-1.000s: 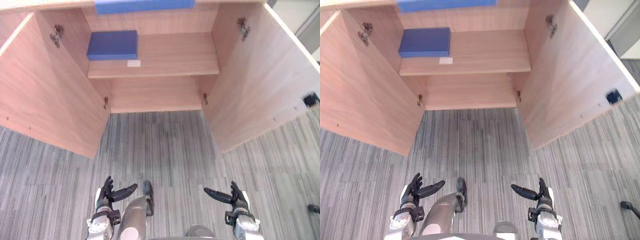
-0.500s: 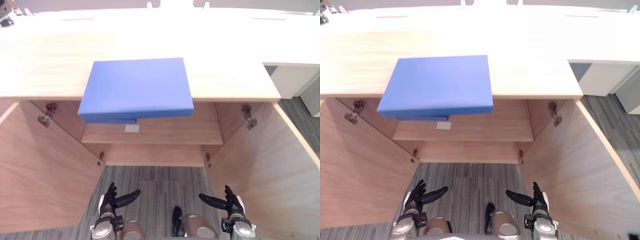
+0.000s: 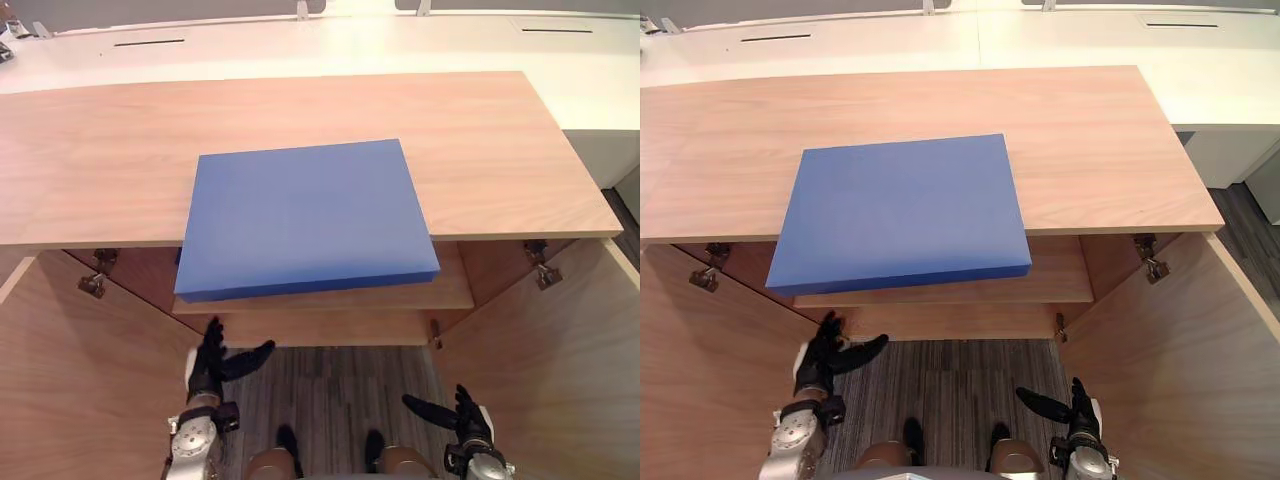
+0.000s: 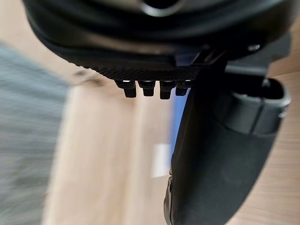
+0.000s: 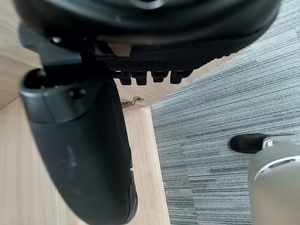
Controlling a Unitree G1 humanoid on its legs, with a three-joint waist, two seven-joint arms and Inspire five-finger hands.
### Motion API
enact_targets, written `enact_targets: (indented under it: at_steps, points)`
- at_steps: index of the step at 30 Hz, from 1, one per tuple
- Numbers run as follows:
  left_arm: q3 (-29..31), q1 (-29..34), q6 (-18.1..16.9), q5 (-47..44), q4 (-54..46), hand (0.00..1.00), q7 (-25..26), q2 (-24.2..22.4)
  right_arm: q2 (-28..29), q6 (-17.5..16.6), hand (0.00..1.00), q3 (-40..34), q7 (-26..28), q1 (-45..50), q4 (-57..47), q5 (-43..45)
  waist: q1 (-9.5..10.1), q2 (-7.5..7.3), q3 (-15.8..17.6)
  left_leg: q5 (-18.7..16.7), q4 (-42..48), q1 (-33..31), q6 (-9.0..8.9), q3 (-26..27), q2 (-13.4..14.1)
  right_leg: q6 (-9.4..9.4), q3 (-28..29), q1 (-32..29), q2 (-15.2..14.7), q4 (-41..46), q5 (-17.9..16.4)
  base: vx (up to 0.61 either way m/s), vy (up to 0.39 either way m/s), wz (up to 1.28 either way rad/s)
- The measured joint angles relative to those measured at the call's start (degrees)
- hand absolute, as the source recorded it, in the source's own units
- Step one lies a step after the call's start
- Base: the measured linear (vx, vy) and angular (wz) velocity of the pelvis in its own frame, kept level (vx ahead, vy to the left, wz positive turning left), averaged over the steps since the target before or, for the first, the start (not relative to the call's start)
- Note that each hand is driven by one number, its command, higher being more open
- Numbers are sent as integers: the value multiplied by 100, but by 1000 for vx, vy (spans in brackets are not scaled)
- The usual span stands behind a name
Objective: Walk over to the cabinet, pick up the folder, carry it to the office cabinet, place the folder inside the office cabinet, then close the office cabinet door
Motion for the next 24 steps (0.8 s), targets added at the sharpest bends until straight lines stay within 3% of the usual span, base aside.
enact_targets:
  at_steps: [8, 15, 20, 24]
  points:
    - [-11, 544, -332, 884, -1943, 100, 372, 101, -114, -122, 100, 25, -16, 49, 32, -167, 62, 86, -242, 144, -244, 172, 19, -86, -38, 12, -52, 102, -12, -12, 8, -28, -5, 4]
    - [-4, 957, -300, 1565, -2631, 100, 621, 247, -204, -144, 100, 245, -18, 64, 273, -284, 94, 111, -344, 202, -322, 228, 16, -140, -62, 64, -57, 169, -19, -83, 41, -55, 0, 4]
    - [-10, 972, -724, 1950, -3578, 100, 740, 493, -216, -147, 100, 284, -35, 220, 308, -401, 83, 121, -511, 197, -319, 236, 10, -138, -52, 71, -40, 201, 6, -123, 50, 0, 0, 0]
    - [-64, 958, -834, 2000, -3631, 100, 738, 526, -251, -148, 100, 284, -87, 211, 312, -402, 78, 117, -520, 194, -319, 240, 4, -134, -40, 71, -28, 202, 21, -123, 51, 0, 0, 0]
